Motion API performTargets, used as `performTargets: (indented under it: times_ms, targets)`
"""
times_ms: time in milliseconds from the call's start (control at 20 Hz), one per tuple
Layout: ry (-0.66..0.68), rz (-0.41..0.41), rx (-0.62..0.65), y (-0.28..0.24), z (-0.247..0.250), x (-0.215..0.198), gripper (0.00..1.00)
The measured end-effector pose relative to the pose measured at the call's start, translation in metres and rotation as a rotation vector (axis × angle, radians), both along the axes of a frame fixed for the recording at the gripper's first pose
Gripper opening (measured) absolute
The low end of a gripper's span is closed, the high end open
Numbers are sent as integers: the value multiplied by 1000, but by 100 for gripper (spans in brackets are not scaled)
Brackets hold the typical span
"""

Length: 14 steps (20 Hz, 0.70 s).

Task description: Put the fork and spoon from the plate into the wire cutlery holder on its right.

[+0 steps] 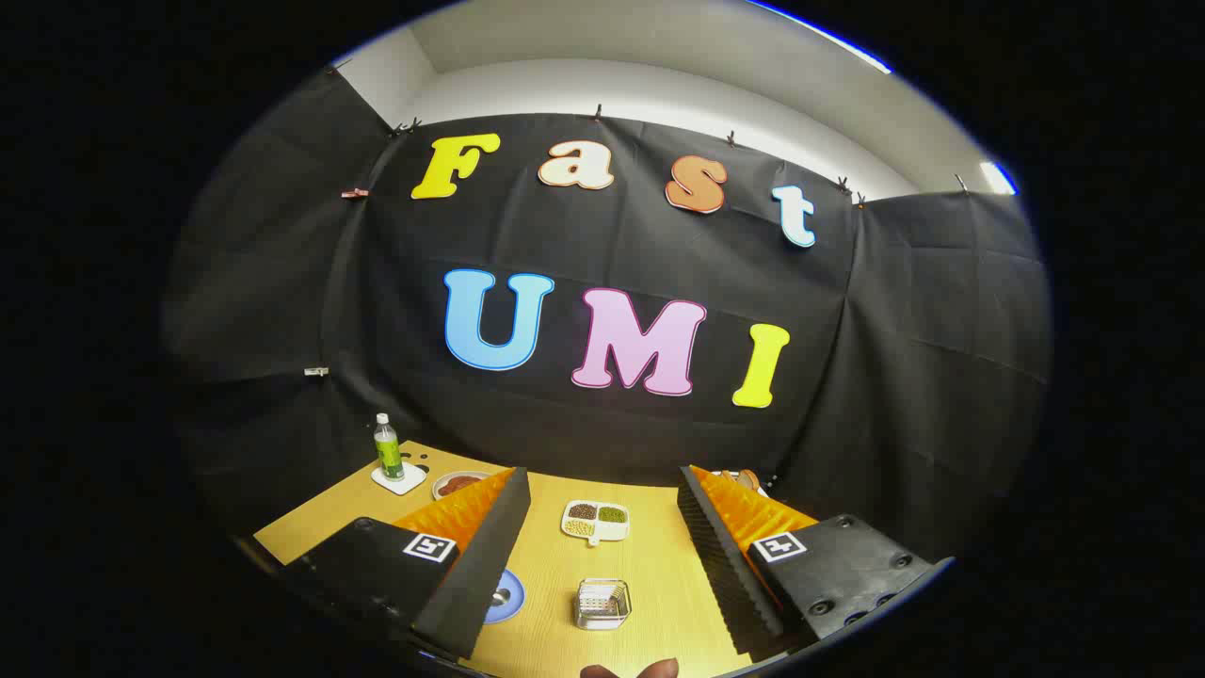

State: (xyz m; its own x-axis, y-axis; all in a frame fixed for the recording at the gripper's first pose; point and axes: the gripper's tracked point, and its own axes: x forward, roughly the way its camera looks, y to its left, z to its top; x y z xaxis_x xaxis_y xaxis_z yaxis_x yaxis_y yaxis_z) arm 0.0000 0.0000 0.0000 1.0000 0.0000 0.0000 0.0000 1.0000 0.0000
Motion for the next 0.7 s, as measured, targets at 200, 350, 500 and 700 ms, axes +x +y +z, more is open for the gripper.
performTargets:
  times_ms: [200, 350, 500, 700]
  targets:
    - [7, 3, -1, 0, -1, 0, 98]
    - [6, 10, -1, 2, 0, 0, 98]
    - [6, 16, -2, 3, 0, 2, 98]
    - [0, 9, 3, 1, 2, 2, 98]
